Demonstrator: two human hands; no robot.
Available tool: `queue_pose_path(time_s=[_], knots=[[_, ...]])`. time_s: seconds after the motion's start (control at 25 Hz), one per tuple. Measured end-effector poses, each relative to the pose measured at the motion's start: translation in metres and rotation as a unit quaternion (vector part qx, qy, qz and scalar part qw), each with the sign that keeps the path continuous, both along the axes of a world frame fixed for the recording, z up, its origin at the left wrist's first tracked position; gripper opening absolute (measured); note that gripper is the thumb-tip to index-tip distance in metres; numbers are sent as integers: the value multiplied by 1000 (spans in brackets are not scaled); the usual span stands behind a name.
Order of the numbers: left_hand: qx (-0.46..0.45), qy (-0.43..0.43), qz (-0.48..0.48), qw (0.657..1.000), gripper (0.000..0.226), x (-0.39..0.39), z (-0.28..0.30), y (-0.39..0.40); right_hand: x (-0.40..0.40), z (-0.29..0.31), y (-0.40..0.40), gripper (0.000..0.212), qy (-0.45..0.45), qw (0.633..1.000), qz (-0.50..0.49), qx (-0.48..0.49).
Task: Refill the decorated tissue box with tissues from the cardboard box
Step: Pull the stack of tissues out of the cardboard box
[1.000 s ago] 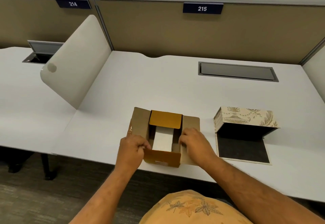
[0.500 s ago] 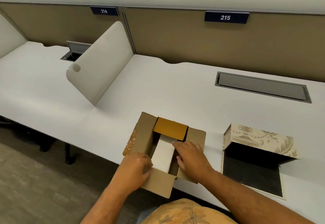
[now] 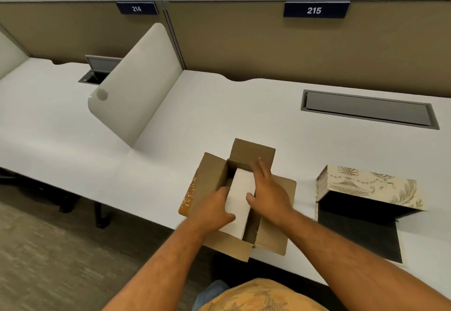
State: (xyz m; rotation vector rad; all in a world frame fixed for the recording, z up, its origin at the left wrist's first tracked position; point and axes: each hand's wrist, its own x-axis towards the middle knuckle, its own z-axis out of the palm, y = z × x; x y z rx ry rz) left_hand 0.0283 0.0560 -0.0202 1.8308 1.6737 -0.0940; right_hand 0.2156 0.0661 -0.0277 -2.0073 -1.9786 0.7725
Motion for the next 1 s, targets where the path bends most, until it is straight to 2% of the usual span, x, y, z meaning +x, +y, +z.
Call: queue_pose_path(time_s=[0.08,0.2,0.32,0.4,0.48,0.52,0.64,0.76,0.88,1.0], knots=[[-85,-40,9,996,88,4,-7,10,0,2,9,89,16,1000,-18,-6],[-208,-110,33,971,100,7,-10,24,-4,5,9,76,72,995,-66,9],[-220,-172,122,953,92,13,-17,35,-16,2,-7,54,181,971,-157,15],[-212,-194,179,941,97,17,-19,37,-30,-2,-23,60,295,925,-235,-43],[-206,-250,218,921,98,18,-24,35,-48,0,-33,73,400,851,-317,-125],[-206,-265,232,913,97,19,-28,34,-56,-1,-35,78,418,822,-349,-168],[-221,-270,248,904,88,17,-37,32,-64,-7,-27,81,436,754,-419,-259],[-216,-271,249,905,72,17,-40,27,-72,-15,-15,72,430,715,-474,-282],[-204,-283,244,905,57,18,-46,27,-83,-17,-6,61,432,708,-481,-283],[-205,-285,247,903,52,18,-44,33,-85,-17,-2,62,413,714,-495,-274]])
